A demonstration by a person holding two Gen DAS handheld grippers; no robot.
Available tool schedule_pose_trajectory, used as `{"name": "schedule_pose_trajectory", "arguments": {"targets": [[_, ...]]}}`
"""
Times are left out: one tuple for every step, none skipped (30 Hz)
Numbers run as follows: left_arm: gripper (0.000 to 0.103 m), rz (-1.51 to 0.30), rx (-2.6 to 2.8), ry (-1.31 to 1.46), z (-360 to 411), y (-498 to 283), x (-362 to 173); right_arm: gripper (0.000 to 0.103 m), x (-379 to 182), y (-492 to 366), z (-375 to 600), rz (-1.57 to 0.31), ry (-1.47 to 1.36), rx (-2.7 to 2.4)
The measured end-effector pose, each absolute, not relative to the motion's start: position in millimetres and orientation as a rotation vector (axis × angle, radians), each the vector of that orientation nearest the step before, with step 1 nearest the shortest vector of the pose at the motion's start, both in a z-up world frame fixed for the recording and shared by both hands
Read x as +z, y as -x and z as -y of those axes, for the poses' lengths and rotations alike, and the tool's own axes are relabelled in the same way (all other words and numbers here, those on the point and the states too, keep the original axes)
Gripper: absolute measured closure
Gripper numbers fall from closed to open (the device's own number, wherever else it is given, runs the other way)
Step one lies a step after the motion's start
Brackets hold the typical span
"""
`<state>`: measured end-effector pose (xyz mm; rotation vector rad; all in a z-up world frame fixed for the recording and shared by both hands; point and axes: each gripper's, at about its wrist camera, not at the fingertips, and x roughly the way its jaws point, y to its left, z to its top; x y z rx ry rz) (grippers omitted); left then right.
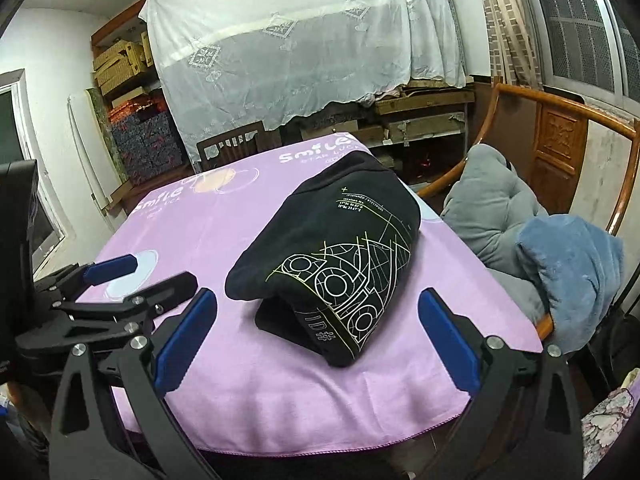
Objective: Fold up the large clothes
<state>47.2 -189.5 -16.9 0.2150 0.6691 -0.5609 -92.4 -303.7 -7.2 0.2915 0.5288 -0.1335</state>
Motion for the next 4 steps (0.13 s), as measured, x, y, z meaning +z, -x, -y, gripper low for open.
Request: {"name": "schedule_pose_trajectory", "arguments": {"targets": [[0.004,-0.666,-0.559,-0.223,190.6,-45.4,-17.0,0.005,-7.0,93.0,303.7,-0.528,-0.289,-0.134],[0.004,-0.661,-0.558,-0.232,191.7,-43.6,-16.9,0.005,-6.8,93.5,303.7,-0.527,-0.285,-0.135],[0.004,-0.657,-0.556,-0.240,192.2,-42.6,-16.8,0.005,-6.5,93.9,303.5,-0.527,-0.282,-0.138],[0.004,-0.653,-0.552,-0.246,192.9,-41.0,-16.5,0.005,-6.4,94.4,303.5,-0.526,-0.282,-0.138]]}}
